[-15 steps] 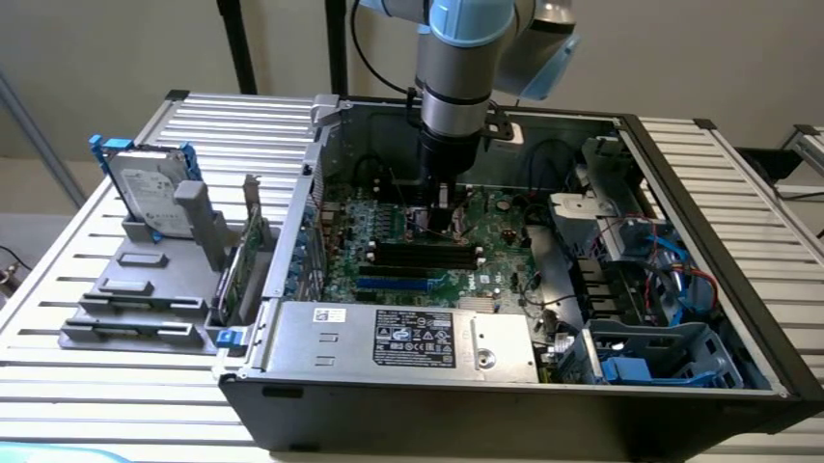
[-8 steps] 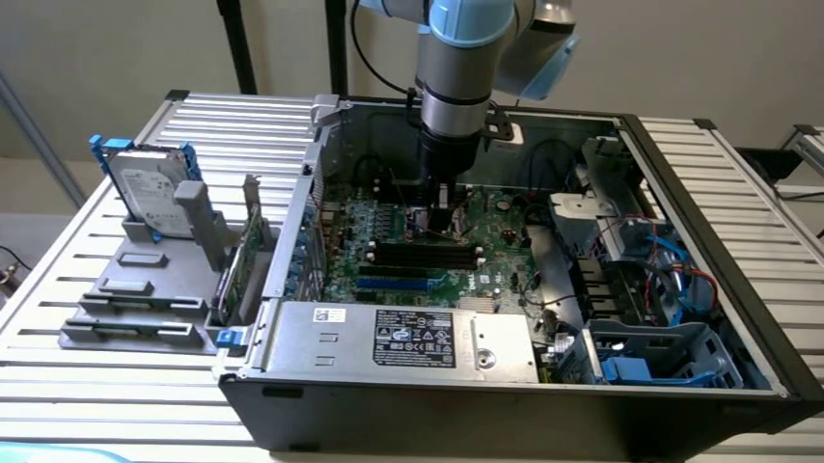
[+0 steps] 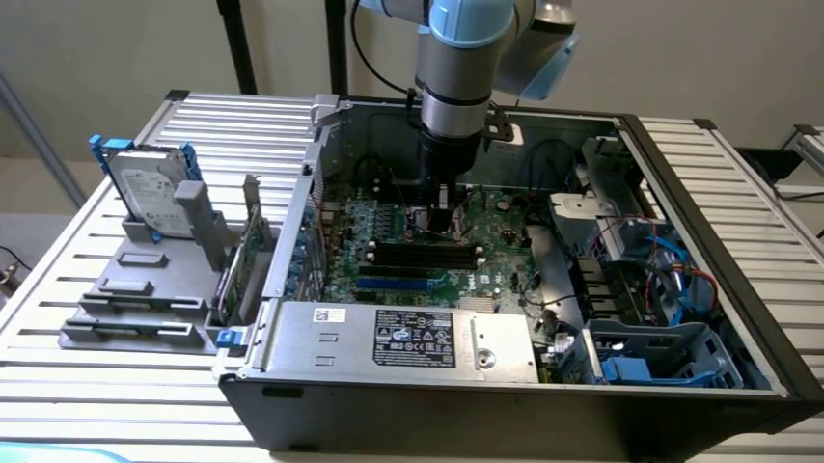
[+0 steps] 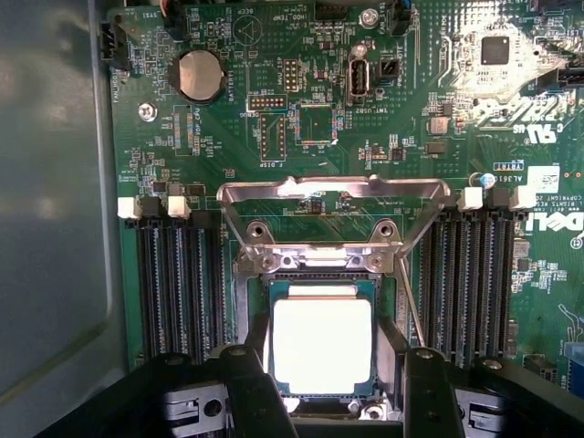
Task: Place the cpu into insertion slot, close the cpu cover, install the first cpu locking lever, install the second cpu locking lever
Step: 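Place the cpu into insertion slot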
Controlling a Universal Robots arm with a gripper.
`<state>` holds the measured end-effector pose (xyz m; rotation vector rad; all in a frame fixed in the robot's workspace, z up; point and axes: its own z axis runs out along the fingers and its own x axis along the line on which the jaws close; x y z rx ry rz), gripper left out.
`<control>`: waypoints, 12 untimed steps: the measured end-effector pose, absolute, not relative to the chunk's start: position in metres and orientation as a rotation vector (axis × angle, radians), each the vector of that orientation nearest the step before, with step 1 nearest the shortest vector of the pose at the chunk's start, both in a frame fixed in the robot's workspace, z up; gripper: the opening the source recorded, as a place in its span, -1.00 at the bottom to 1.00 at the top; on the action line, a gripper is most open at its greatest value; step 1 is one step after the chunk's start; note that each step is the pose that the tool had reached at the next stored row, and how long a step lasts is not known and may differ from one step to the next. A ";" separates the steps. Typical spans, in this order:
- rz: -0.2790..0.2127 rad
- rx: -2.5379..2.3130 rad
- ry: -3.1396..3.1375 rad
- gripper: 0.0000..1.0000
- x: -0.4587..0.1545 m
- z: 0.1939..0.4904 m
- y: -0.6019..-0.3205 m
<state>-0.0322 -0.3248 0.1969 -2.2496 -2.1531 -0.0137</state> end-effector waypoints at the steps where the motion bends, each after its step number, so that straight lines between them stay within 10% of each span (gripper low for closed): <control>1: -0.014 -2.250 -2.153 0.12 -0.032 0.197 -0.325; 12: -0.013 -2.250 -2.153 0.25 -0.033 0.212 -0.325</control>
